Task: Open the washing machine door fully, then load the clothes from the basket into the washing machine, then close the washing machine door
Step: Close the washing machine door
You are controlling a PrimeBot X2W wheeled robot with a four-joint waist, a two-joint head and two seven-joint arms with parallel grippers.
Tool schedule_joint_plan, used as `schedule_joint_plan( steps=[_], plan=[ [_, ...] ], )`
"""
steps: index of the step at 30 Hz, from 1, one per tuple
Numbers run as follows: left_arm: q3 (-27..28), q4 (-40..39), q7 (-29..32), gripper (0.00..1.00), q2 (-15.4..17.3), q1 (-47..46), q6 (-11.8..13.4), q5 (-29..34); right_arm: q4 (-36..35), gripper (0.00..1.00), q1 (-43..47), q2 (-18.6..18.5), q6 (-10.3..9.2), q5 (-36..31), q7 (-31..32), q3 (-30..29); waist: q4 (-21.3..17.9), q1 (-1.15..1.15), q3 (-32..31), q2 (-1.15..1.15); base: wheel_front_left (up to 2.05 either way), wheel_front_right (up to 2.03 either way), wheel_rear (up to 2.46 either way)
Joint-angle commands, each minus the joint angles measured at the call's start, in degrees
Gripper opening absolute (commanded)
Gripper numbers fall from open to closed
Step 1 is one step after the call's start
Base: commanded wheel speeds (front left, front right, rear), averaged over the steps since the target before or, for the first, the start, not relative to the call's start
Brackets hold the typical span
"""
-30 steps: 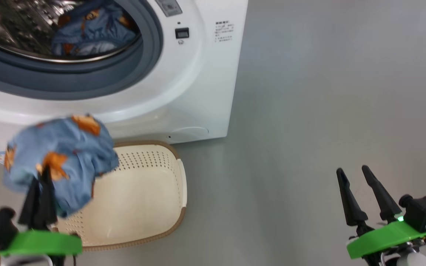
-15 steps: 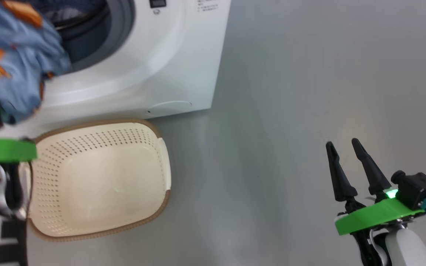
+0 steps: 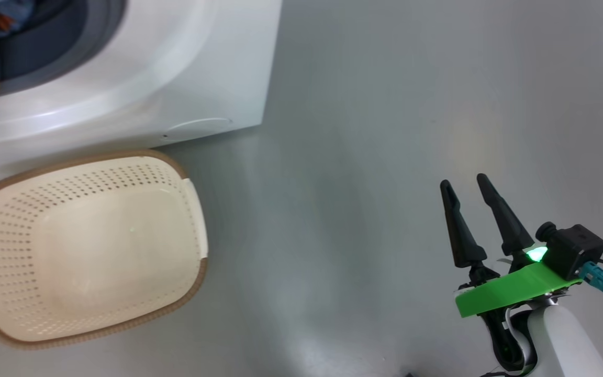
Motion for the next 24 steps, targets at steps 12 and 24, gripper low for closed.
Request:
schedule_joint_plan(
  steps=[12,24],
  plan=[
    [-2.98,9.83,-0.35,0.00,8.26,-14.63,-0.14,1.04,-1.28,1.00,-2.11,1.59,0.08,-0.11,-0.27,2.90,-5.63,0.00,4.48,0.00,0.00,0.00,0.00],
    [1.77,2.07,-0.35,1.00,8.32,-14.05,-0.10,4.67,-1.48,1.00,-3.20,2.63,0.08,-0.12,-0.27,2.76,-6.23,0.00,6.75,0.00,0.00,0.00,0.00]
  ],
)
